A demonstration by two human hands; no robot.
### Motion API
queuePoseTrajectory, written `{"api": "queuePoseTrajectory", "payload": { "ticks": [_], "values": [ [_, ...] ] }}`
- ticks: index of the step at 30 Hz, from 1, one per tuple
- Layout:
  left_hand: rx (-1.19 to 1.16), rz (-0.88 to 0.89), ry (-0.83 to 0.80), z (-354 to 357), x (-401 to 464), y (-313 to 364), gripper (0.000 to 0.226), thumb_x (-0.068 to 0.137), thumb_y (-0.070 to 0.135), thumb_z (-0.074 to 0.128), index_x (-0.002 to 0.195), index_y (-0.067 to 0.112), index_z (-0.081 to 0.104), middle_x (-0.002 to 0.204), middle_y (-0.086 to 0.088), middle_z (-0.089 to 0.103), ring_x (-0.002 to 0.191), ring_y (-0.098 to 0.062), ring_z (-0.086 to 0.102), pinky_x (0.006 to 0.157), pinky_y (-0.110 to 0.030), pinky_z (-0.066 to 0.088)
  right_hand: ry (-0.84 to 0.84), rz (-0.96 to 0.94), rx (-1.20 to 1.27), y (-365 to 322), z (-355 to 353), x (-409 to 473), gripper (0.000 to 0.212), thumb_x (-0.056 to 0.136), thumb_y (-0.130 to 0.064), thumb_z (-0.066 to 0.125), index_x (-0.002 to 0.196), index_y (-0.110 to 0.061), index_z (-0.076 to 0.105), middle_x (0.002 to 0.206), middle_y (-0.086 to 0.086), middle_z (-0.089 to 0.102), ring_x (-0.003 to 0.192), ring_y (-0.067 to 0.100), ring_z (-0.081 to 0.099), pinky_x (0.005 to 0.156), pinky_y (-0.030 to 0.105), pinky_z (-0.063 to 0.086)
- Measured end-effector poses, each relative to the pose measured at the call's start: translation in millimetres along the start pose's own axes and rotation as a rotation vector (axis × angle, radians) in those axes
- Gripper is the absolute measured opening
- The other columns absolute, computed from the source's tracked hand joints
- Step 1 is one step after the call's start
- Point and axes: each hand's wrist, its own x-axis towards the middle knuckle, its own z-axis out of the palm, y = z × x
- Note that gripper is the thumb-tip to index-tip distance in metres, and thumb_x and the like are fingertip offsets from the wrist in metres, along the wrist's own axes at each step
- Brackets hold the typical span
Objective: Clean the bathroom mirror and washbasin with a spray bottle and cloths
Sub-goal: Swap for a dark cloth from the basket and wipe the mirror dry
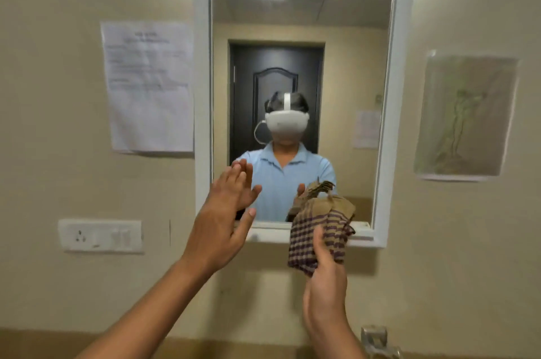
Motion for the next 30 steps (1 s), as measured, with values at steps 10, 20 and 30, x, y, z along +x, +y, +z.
{"api": "queuePoseTrajectory", "payload": {
  "ticks": [10,20,30],
  "values": [
    [0.342,0.077,0.166,-43,160,-48,0.073,0.098,0.038,0.038,0.156,0.012,0.003,0.164,-0.006,-0.002,0.151,-0.017,-0.009,0.124,-0.042,0.001,0.019,-0.678,-0.583,-64,111,103,0.071,0.086,-0.071,0.049,0.140,-0.026,0.037,0.137,-0.007,0.052,0.129,0.015,0.047,0.110,0.031,0.040],
    [0.401,0.105,0.319,-72,239,-62,0.065,0.097,0.039,0.017,0.155,0.012,0.006,0.164,-0.006,-0.002,0.152,-0.018,-0.007,0.123,-0.037,-0.005,0.300,-1.073,-1.420,-145,159,207,0.071,0.102,-0.057,0.012,0.157,-0.020,-0.012,0.165,0.000,-0.016,0.150,0.019,-0.022,0.122,0.052,-0.010],
    [0.432,0.176,0.372,-69,243,-80,0.062,0.096,0.024,0.027,0.155,0.010,0.015,0.164,-0.008,0.009,0.152,-0.022,0.005,0.122,-0.047,0.014,0.253,-1.153,-1.433,-161,202,217,0.074,0.097,-0.055,0.017,0.158,-0.021,-0.009,0.165,0.001,-0.015,0.151,0.021,-0.018,0.121,0.054,-0.009]
  ]
}}
